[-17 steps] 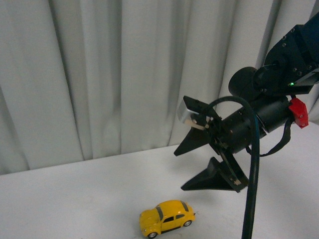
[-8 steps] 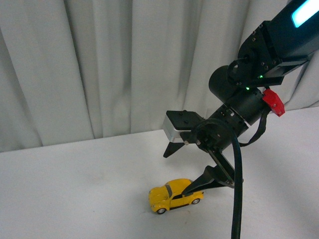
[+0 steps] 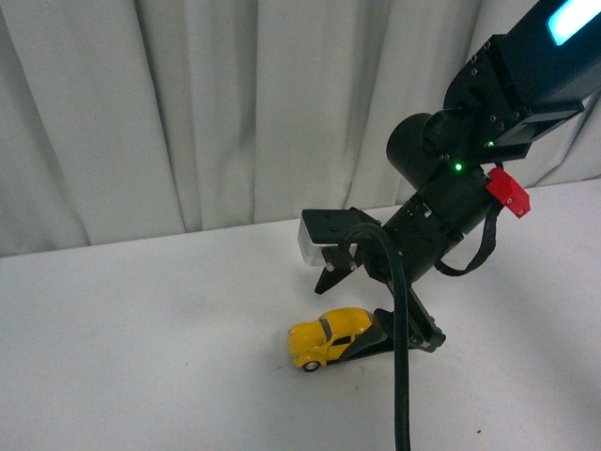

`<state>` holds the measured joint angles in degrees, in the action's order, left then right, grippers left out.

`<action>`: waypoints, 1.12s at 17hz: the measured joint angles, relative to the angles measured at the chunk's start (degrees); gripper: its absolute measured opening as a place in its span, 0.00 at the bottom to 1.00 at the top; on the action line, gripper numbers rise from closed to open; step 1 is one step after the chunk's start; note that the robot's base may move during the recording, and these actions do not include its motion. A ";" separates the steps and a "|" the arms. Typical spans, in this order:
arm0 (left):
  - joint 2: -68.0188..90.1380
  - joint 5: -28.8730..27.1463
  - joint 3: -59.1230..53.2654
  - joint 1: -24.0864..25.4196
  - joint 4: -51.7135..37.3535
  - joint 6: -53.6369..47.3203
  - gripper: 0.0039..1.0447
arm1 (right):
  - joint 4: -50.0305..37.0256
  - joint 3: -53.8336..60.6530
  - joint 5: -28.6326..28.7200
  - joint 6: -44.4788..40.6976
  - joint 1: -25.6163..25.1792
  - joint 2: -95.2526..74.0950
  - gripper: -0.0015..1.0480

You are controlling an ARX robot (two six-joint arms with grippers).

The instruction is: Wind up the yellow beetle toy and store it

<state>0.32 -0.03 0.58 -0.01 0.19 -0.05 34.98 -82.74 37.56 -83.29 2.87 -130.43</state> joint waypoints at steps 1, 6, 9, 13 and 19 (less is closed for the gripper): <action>0.00 0.00 0.00 0.00 0.00 0.02 0.94 | -0.68 0.50 -0.35 0.48 0.17 0.00 0.94; 0.00 0.00 0.00 0.00 0.00 0.00 0.94 | -2.27 2.82 -1.20 2.29 0.90 0.02 0.94; 0.00 0.00 0.00 0.00 0.00 0.02 0.94 | -1.16 2.91 -2.19 1.92 0.81 0.04 0.73; 0.00 0.00 0.00 0.00 0.00 0.02 0.94 | -0.46 2.91 -3.19 -1.51 -0.11 0.11 0.40; 0.00 0.00 0.00 0.00 0.00 0.02 0.94 | -0.37 1.73 -2.60 -9.20 -0.72 -0.31 0.40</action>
<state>0.32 -0.03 0.58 -0.01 0.19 -0.03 34.61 -81.01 34.96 -92.49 2.15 -130.74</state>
